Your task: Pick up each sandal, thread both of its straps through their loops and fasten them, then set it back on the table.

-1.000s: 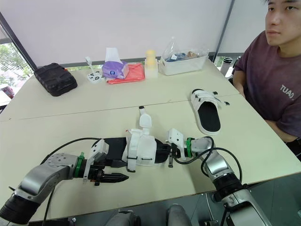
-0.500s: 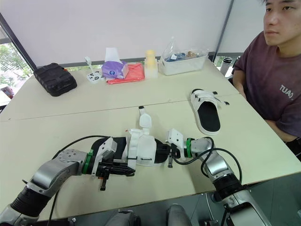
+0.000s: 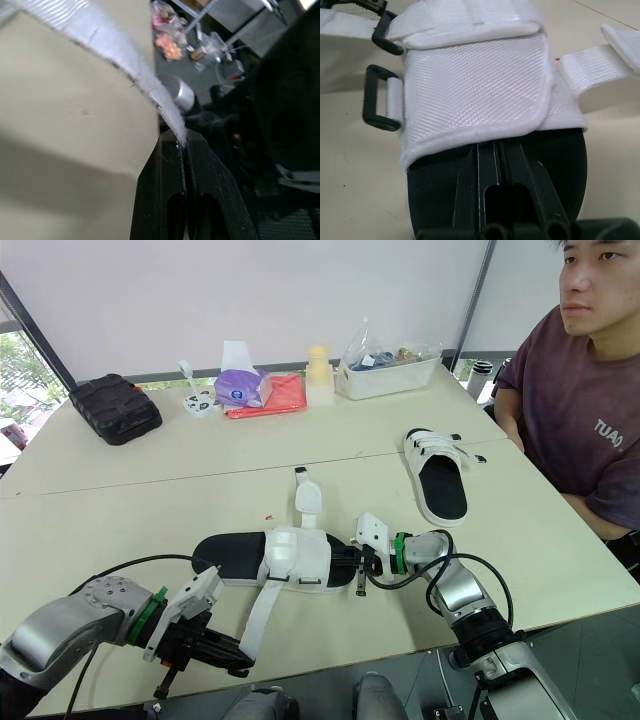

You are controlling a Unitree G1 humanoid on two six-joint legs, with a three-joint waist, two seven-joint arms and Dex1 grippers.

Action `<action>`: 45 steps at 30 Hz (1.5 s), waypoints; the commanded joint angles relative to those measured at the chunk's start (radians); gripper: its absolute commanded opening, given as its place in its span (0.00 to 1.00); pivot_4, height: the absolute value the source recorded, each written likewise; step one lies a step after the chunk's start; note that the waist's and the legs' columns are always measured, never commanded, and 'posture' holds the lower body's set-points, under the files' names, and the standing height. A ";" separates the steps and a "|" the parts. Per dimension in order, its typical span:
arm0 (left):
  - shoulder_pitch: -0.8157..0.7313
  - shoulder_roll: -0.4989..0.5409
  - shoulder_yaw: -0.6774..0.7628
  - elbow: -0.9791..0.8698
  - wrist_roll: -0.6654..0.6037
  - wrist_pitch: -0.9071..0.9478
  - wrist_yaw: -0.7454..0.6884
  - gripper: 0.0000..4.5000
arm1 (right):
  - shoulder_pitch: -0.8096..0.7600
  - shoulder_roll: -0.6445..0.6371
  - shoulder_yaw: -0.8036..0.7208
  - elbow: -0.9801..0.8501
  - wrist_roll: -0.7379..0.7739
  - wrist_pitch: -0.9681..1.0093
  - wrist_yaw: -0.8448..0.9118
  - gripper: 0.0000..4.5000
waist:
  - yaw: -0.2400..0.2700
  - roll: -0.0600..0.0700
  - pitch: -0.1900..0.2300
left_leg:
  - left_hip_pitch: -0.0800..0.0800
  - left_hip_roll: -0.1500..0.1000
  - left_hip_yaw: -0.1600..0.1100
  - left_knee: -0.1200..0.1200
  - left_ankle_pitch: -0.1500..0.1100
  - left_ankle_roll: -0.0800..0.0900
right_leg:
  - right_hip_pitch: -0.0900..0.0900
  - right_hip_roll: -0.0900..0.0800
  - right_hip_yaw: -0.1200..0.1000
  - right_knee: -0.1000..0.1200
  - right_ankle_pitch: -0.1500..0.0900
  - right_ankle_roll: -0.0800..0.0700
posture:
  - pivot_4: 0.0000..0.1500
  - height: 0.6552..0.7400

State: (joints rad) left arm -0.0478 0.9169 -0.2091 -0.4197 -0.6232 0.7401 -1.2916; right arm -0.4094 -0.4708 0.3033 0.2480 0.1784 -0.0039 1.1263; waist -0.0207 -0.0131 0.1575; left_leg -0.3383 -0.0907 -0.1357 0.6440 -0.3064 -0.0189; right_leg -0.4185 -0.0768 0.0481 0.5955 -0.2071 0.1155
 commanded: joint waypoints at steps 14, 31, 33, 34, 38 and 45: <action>-0.169 -0.111 0.141 0.035 -0.274 0.154 0.037 0.00 | 0.022 -0.007 0.052 0.108 -0.085 0.031 -0.009 0.00 | 0.003 -0.002 0.000 | 0.000 0.000 0.000 0.001 0.000 0.000 | 0.001 0.000 -0.001 0.000 0.000 0.000 | 1.00 1.00; -0.514 -0.413 0.278 0.494 -0.332 0.289 0.350 0.14 | 0.004 0.003 0.064 0.133 -0.097 0.015 -0.012 0.00 | 0.006 -0.002 0.000 | 0.000 0.000 -0.001 0.002 0.001 -0.002 | 0.000 0.004 -0.001 0.001 0.005 -0.001 | 1.00 1.00; -0.537 -0.428 0.296 0.529 -0.329 0.288 0.361 0.31 | 0.011 -0.001 0.063 0.129 -0.097 0.015 -0.013 0.00 | 0.005 -0.002 0.000 | 0.000 0.000 -0.002 0.002 0.001 -0.002 | 0.000 0.004 -0.001 0.001 0.005 -0.001 | 1.00 1.00; -0.543 -0.429 0.294 0.535 -0.318 0.279 0.356 0.43 | 0.015 -0.002 0.063 0.127 -0.097 0.014 -0.013 0.00 | 0.004 -0.002 0.000 | 0.000 0.000 -0.002 0.002 0.001 -0.003 | 0.000 0.004 -0.001 0.001 0.005 -0.001 | 1.00 1.00; -0.597 -0.434 0.307 0.565 -0.299 0.244 0.329 0.65 | 0.018 -0.004 0.065 0.125 -0.098 0.015 -0.012 0.00 | 0.004 -0.002 0.000 | 0.000 0.000 -0.002 0.002 0.000 -0.005 | 0.001 0.004 -0.001 0.001 0.005 -0.001 | 1.00 1.00; -0.702 -0.363 0.272 0.708 -0.142 0.085 0.244 0.65 | 0.014 -0.005 0.065 0.127 -0.098 0.013 -0.010 0.00 | 0.002 -0.001 0.000 | 0.000 0.000 -0.002 0.002 0.000 -0.005 | 0.001 0.004 -0.002 0.001 0.005 0.000 | 1.00 1.00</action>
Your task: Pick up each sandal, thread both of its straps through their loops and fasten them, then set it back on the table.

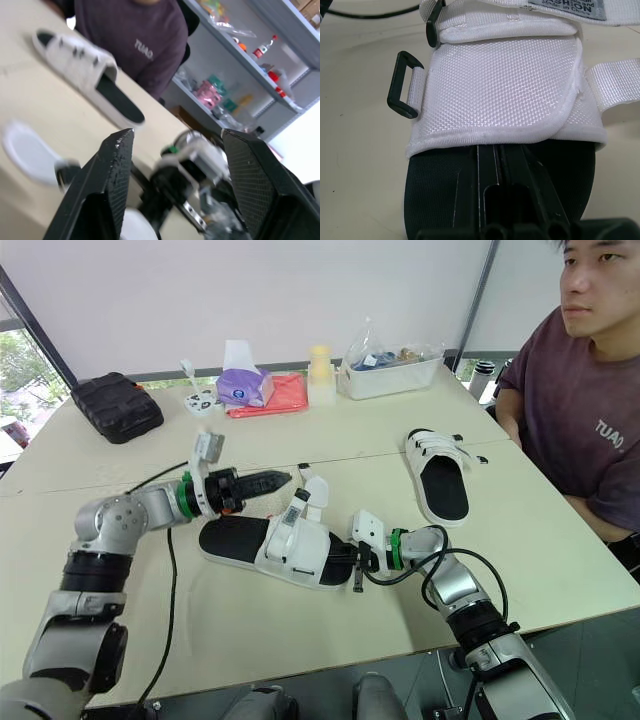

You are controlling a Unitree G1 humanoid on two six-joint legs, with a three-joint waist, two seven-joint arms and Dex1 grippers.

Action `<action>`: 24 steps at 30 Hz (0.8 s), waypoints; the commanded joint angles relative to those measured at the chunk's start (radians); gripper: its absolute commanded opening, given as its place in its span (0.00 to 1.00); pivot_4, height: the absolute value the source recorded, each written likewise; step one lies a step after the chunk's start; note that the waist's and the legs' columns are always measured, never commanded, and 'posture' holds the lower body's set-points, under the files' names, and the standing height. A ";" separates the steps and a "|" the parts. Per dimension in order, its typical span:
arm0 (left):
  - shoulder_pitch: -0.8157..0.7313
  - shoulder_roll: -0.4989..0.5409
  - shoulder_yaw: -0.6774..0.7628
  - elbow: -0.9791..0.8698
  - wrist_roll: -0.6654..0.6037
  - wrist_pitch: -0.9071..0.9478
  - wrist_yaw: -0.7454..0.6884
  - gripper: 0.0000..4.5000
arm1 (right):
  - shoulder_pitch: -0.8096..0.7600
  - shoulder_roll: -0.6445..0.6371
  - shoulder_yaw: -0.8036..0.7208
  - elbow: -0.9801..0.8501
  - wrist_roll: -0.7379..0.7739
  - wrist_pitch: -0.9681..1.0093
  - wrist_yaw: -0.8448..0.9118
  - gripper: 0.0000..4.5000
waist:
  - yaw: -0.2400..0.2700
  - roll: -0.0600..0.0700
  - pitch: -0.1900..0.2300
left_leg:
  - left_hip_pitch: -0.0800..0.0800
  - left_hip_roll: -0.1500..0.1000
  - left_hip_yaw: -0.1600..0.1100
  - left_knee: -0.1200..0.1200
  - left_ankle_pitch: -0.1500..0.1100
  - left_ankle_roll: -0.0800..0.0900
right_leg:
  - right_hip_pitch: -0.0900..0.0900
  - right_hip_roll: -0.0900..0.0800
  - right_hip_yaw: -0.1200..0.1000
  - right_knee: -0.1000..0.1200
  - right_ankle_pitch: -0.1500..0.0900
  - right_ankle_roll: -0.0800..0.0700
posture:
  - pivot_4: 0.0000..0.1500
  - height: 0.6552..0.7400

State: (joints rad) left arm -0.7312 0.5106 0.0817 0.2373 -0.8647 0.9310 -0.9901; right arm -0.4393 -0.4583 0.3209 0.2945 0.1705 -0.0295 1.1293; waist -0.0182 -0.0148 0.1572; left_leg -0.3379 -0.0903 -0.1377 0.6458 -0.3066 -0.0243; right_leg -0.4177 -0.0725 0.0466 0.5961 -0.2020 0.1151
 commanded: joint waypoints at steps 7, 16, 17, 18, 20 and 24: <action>-0.087 0.022 -0.164 0.254 0.342 -0.356 -0.194 0.65 | 0.038 -0.012 0.050 0.088 -0.091 0.037 -0.013 0.00 | 0.004 0.000 0.000 | 0.000 0.000 0.000 0.000 0.000 0.000 | 0.001 0.000 0.000 0.000 0.000 0.000 | 1.00 1.00; -0.186 -0.066 -0.195 0.477 0.451 -0.429 -0.307 0.65 | 0.043 -0.012 0.050 0.077 -0.089 0.043 -0.021 0.00 | -0.002 -0.001 0.000 | 0.000 0.000 0.000 0.000 0.000 0.000 | 0.000 0.000 0.000 0.000 0.000 0.000 | 1.00 1.00; -0.194 -0.074 -0.197 0.490 0.460 -0.433 -0.319 0.65 | 0.045 -0.013 0.049 0.075 -0.089 0.044 -0.021 0.00 | -0.001 -0.001 0.000 | 0.000 0.000 0.000 0.000 0.000 0.000 | 0.000 0.000 0.000 0.000 0.000 0.000 | 1.00 1.00; -0.203 -0.082 -0.202 0.505 0.471 -0.437 -0.328 0.65 | 0.047 -0.014 0.048 0.072 -0.088 0.045 -0.022 0.00 | -0.001 -0.001 0.000 | -0.001 0.000 0.000 0.000 0.000 0.000 | 0.000 0.001 0.000 0.000 0.000 0.000 | 1.00 1.00; -0.220 -0.099 -0.214 0.538 0.499 -0.449 -0.341 0.65 | 0.049 -0.015 0.047 0.070 -0.088 0.046 -0.024 0.00 | -0.001 -0.001 0.000 | -0.001 0.000 0.000 0.000 0.000 0.000 | 0.000 0.001 0.000 0.000 0.000 0.001 | 1.00 1.00; -0.241 -0.123 -0.203 0.588 0.524 -0.467 -0.358 0.48 | 0.048 -0.012 0.045 0.072 -0.089 0.047 -0.030 0.00 | -0.002 -0.001 0.000 | -0.001 0.000 0.000 0.000 0.000 0.000 | 0.000 0.001 0.000 0.000 0.000 0.001 | 1.00 1.00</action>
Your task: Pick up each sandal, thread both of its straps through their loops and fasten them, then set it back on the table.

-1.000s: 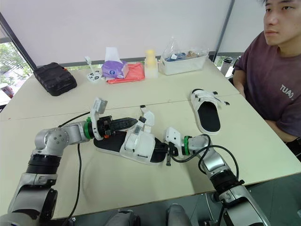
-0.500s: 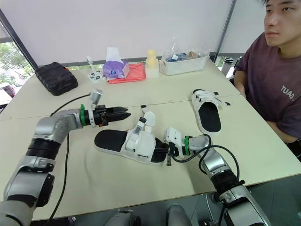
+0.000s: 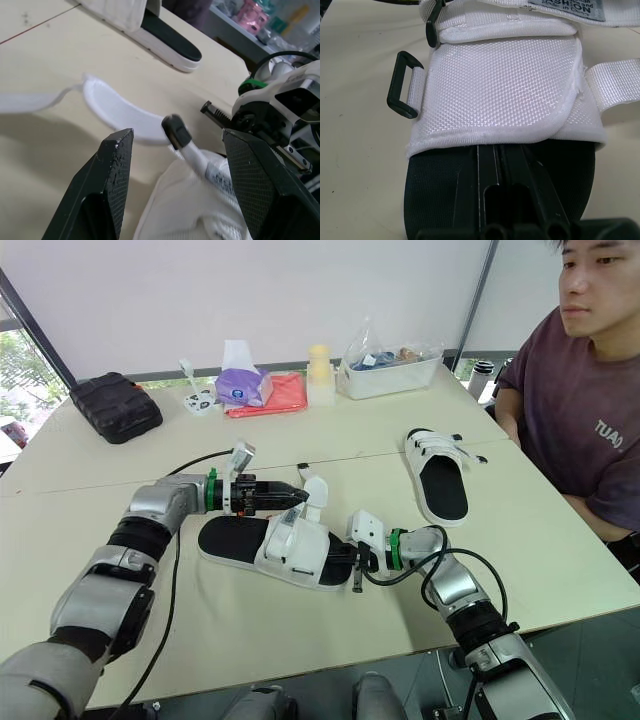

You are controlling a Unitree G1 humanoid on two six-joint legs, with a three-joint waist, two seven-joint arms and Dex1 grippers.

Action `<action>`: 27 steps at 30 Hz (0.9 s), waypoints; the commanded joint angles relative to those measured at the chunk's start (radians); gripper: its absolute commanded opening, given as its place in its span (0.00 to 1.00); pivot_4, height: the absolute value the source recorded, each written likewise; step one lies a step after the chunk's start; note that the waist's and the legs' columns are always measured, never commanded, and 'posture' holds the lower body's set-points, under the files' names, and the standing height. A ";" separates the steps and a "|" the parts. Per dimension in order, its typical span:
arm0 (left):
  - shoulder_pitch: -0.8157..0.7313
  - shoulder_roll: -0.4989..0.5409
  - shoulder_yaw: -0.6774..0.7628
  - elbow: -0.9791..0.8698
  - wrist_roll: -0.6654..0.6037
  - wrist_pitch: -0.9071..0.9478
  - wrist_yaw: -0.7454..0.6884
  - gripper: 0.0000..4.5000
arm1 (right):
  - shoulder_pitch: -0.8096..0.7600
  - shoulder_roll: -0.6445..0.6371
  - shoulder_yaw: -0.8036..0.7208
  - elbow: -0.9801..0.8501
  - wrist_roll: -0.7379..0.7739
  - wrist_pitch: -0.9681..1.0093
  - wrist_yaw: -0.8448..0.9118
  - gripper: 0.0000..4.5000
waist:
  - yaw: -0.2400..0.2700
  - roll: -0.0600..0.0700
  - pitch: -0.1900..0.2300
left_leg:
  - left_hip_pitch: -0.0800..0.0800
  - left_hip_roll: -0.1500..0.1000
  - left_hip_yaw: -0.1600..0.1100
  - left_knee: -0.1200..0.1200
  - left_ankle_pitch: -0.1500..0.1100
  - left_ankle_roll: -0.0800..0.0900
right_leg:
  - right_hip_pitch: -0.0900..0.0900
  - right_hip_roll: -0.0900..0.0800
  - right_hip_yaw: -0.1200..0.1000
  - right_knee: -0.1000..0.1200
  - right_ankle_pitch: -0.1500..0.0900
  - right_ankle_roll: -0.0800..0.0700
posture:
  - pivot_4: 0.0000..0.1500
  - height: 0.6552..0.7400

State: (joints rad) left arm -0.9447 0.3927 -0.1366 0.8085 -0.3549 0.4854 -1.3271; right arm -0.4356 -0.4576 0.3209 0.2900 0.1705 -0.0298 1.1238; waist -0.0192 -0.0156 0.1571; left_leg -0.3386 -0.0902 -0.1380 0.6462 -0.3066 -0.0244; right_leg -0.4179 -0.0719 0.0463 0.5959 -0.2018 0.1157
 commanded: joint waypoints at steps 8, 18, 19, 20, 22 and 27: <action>-0.036 -0.011 0.047 0.000 0.006 -0.004 -0.061 0.01 | 0.049 -0.008 0.047 0.074 -0.089 0.047 -0.031 0.00 | -0.001 0.000 0.000 | 0.000 0.000 0.000 0.000 0.000 0.000 | 0.000 0.000 0.000 0.000 0.000 0.000 | 1.00 1.00; -0.045 -0.011 0.259 -0.180 -0.201 0.243 0.023 0.01 | 0.048 -0.006 0.050 0.082 -0.089 0.044 -0.030 0.00 | 0.000 0.000 0.000 | 0.000 0.000 -0.001 0.000 0.000 0.000 | -0.001 0.000 0.000 0.001 -0.002 0.004 | 1.00 1.00; -0.034 -0.012 0.251 -0.193 -0.194 0.242 0.029 0.01 | 0.048 -0.007 0.051 0.083 -0.089 0.044 -0.031 0.00 | 0.001 0.000 0.000 | 0.000 0.000 -0.001 0.000 0.000 0.000 | -0.001 0.000 0.000 0.001 -0.002 0.004 | 1.00 1.00; -0.020 -0.013 0.239 -0.195 -0.180 0.229 0.033 0.01 | 0.047 -0.006 0.052 0.084 -0.089 0.044 -0.032 0.00 | 0.002 0.000 0.000 | 0.000 0.000 -0.001 0.000 0.000 0.000 | -0.001 0.000 0.000 0.000 -0.002 0.004 | 1.00 1.00; -0.008 -0.018 0.237 -0.191 -0.170 0.212 0.051 0.01 | 0.046 -0.005 0.053 0.085 -0.089 0.043 -0.032 0.00 | 0.002 0.000 0.000 | 0.000 0.000 -0.001 0.000 0.000 0.000 | 0.000 0.000 0.000 0.000 0.000 0.000 | 1.00 1.00; -0.016 -0.041 0.215 -0.118 -0.112 0.118 0.118 0.01 | 0.051 -0.009 0.054 0.077 -0.087 0.046 -0.031 0.00 | 0.004 0.000 0.000 | 0.000 0.000 -0.001 0.000 0.000 0.000 | 0.000 0.000 0.000 0.000 0.000 0.000 | 1.00 1.00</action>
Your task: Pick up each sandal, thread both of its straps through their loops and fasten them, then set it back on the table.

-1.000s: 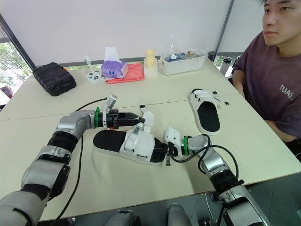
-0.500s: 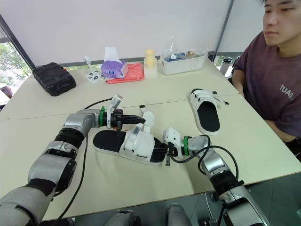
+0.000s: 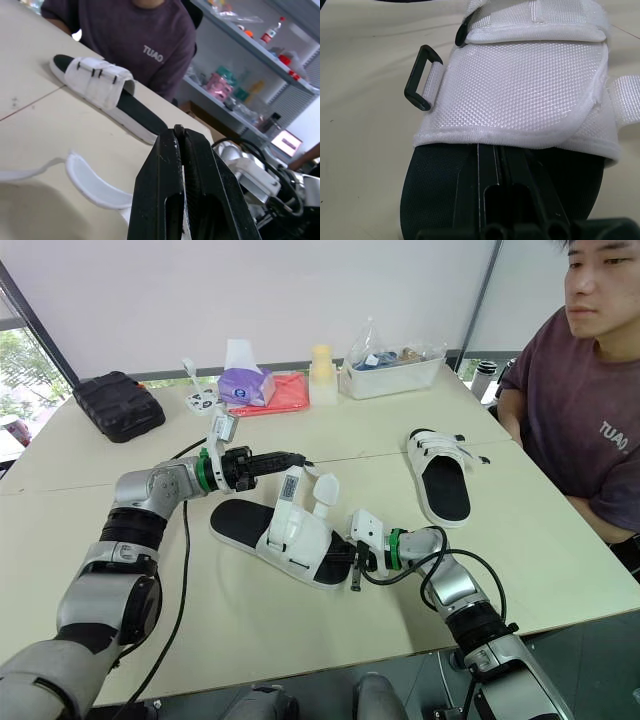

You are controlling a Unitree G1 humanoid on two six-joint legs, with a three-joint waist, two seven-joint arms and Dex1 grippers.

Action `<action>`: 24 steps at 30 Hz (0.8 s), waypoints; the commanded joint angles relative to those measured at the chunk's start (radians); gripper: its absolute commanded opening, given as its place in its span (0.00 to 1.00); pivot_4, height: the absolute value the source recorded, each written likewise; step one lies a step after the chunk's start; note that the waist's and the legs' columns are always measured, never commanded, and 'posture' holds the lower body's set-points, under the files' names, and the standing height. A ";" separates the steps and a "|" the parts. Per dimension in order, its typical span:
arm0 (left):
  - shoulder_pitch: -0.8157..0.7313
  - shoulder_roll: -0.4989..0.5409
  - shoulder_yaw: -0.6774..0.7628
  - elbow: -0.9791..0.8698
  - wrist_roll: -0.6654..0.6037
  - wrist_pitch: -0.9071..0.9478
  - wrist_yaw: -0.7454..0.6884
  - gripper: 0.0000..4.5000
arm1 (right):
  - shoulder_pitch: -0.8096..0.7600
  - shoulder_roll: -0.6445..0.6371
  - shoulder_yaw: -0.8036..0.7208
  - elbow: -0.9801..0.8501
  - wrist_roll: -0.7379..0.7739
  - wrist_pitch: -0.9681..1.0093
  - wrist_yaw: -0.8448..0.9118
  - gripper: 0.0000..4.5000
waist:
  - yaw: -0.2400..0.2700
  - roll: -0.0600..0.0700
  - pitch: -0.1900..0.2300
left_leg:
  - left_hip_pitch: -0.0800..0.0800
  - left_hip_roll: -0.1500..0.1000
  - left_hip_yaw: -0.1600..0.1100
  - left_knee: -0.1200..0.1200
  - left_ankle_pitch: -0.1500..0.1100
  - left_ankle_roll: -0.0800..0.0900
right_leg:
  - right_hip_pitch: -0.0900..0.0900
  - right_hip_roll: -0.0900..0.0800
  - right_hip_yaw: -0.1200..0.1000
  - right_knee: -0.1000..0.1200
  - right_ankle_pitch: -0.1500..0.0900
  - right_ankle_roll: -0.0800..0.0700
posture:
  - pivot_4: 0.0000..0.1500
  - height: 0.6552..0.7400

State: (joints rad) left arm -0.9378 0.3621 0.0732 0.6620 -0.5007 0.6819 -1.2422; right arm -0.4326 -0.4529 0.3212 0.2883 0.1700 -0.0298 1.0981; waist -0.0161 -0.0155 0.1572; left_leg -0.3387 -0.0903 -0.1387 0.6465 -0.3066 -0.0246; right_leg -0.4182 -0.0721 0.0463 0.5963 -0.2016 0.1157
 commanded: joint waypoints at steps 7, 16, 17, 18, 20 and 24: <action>-0.050 -0.053 -0.035 0.200 0.121 -0.204 0.026 0.01 | 0.051 -0.013 0.054 0.072 -0.086 0.049 -0.008 0.00 | 0.001 0.000 0.000 | 0.000 0.000 0.000 0.000 0.000 0.000 | 0.000 0.000 0.000 0.000 0.000 0.000 | 1.00 1.00; -0.095 -0.098 -0.089 0.458 0.279 -0.392 0.056 0.01 | 0.069 -0.019 0.053 0.050 -0.085 0.056 -0.018 0.00 | 0.002 0.000 0.000 | 0.000 0.000 0.000 0.000 0.000 0.000 | 0.000 0.000 0.000 0.000 0.000 0.000 | 1.00 1.00; -0.100 -0.100 -0.087 0.473 0.287 -0.403 0.058 0.01 | 0.070 -0.019 0.053 0.048 -0.085 0.057 -0.018 0.00 | 0.002 0.000 0.000 | 0.000 0.000 0.000 0.000 0.000 0.000 | 0.000 0.000 0.000 0.000 0.000 0.000 | 1.00 1.00; -0.106 -0.103 -0.081 0.487 0.292 -0.412 0.068 0.01 | 0.071 -0.019 0.053 0.046 -0.084 0.058 -0.019 0.00 | 0.002 -0.001 -0.001 | 0.000 0.000 0.000 0.000 0.000 0.000 | 0.001 0.000 0.000 0.000 0.000 0.000 | 1.00 1.00; -0.119 -0.107 -0.068 0.512 0.300 -0.432 0.089 0.01 | 0.073 -0.017 0.048 0.041 -0.083 0.055 -0.026 0.00 | 0.003 -0.001 -0.001 | 0.000 0.000 0.000 0.000 0.000 0.000 | 0.001 0.000 0.000 0.000 0.000 0.000 | 1.00 1.00; -0.133 -0.111 -0.051 0.533 0.300 -0.430 0.081 0.33 | 0.072 -0.015 0.038 0.024 -0.080 0.049 -0.043 0.00 | 0.002 -0.001 -0.001 | 0.000 0.000 0.000 0.000 0.000 0.000 | 0.002 0.000 0.000 0.000 -0.002 0.004 | 1.00 1.00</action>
State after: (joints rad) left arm -1.0509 0.2521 0.0075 1.1924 -0.2060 0.2570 -1.1576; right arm -0.4046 -0.4550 0.3166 0.2581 0.1699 -0.0286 1.0648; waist -0.0143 -0.0169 0.1563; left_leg -0.3385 -0.0906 -0.1387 0.6467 -0.3066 -0.0245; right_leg -0.4170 -0.0720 0.0461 0.5961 -0.2042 0.1198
